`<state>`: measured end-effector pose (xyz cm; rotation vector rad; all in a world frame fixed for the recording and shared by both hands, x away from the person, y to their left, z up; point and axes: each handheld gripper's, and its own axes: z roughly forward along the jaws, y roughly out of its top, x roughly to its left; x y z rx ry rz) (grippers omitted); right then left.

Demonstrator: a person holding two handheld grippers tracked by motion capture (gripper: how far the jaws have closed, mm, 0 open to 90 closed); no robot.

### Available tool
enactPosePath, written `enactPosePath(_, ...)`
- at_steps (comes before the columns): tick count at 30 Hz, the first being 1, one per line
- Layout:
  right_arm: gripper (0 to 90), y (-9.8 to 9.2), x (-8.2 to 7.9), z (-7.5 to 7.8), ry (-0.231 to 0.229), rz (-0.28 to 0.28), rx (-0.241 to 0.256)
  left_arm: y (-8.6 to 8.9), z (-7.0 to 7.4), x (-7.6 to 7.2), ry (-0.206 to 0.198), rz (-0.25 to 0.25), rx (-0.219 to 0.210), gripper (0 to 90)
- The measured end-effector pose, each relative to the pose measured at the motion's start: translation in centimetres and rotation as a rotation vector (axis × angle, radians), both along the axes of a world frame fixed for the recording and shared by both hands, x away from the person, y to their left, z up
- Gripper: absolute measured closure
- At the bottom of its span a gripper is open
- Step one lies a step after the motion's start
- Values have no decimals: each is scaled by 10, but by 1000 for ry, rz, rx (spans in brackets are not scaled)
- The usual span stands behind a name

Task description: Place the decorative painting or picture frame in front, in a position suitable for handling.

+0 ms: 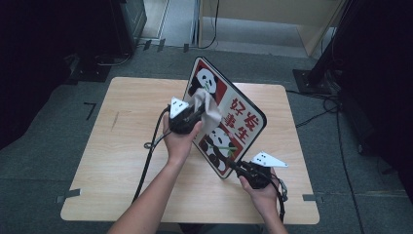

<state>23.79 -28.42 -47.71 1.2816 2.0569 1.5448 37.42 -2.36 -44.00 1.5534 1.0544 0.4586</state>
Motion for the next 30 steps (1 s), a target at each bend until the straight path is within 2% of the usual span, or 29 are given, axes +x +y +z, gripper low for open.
enactPosePath(2, 787, 1, 0, 0, 0, 0, -2, 8, -23, 0, 74, 37, 22, 749)
enactPosePath(4, 787, 1, -1, 1, -2, -1, -6, 14, -46, -3, 170, 84, 39, 743)
enactPosePath(6, 788, 2, -1, 1, -3, -1, -7, 18, -65, -5, 228, 109, 23, 743)
enactPosePath(8, 788, 1, 0, 0, -3, -1, -5, 19, -72, -6, 250, 125, 22, 746)
enactPosePath(11, 787, 2, 0, 1, -6, 0, -9, 17, -64, -3, 257, 134, 35, 753)
enactPosePath(15, 787, 2, 0, 1, -7, 1, -14, 14, -34, 2, 192, 119, -33, 739)
enactPosePath(18, 787, 2, 0, 1, -6, 2, -11, 5, -3, 4, 112, 84, -41, 736)
enactPosePath(19, 787, 2, 0, 1, -7, 3, -12, 1, 7, 4, 91, 76, -56, 737)
enactPosePath(23, 787, 2, 0, 1, -5, 2, -10, -12, 49, 5, 47, 22, -129, 741)
enactPosePath(27, 787, 2, 0, 1, -6, 1, -10, -27, 87, 5, -57, -31, -104, 741)
enactPosePath(29, 787, 2, 0, 1, -5, 1, -10, -30, 94, 6, -94, -51, -83, 740)
enactPosePath(30, 786, 2, 0, 1, -5, 1, -10, -30, 94, 7, -104, -58, -73, 741)
